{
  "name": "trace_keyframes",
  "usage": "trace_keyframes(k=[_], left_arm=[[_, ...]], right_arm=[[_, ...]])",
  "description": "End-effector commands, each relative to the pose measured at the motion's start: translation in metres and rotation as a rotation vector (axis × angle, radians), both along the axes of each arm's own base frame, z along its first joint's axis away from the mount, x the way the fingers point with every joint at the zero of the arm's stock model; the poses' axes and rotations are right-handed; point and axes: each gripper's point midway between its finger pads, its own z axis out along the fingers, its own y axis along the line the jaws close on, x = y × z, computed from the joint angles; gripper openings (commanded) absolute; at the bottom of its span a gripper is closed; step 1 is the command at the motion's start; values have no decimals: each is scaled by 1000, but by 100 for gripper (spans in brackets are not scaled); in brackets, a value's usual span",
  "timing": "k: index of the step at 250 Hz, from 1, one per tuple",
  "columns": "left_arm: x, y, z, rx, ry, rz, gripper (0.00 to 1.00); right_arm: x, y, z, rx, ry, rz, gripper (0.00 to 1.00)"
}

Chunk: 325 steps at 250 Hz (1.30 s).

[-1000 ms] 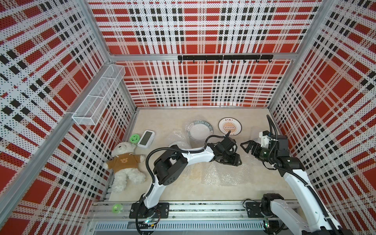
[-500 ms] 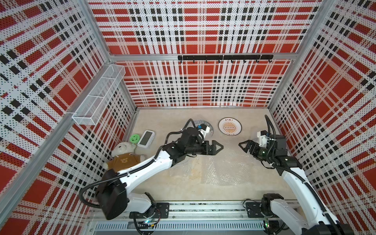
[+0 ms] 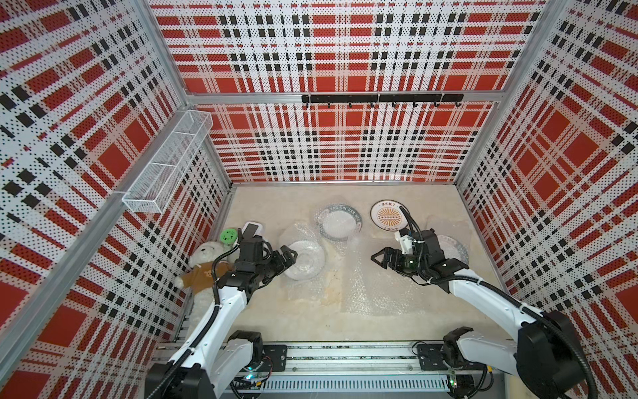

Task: Unpack dinner plates from bubble wrap
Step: Pick up the bubble wrap from the center of the board.

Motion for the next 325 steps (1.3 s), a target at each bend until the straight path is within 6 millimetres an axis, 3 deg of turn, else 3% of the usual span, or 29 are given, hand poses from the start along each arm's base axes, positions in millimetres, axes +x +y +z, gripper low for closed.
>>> trace_keyframes(k=[1, 26, 78, 181, 216, 288, 325], left_arm=[[10, 4, -10, -74, 1, 30, 99], [13, 11, -28, -36, 38, 44, 97], [21, 13, -44, -53, 55, 44, 89], [20, 20, -65, -29, 92, 71, 58], [20, 18, -70, -41, 106, 65, 50], [21, 19, -76, -42, 119, 74, 31], [24, 14, -75, -73, 102, 67, 17]], right_arm=[[10, 18, 2, 68, -50, 2, 100], [12, 25, -20, 63, -10, 15, 100], [17, 24, -57, 28, 44, -2, 100], [14, 21, -75, 0, 82, -15, 100], [15, 23, -52, 23, 42, -8, 100], [7, 16, 51, 44, -174, 4, 100], [-3, 8, 72, 36, -222, 5, 100]])
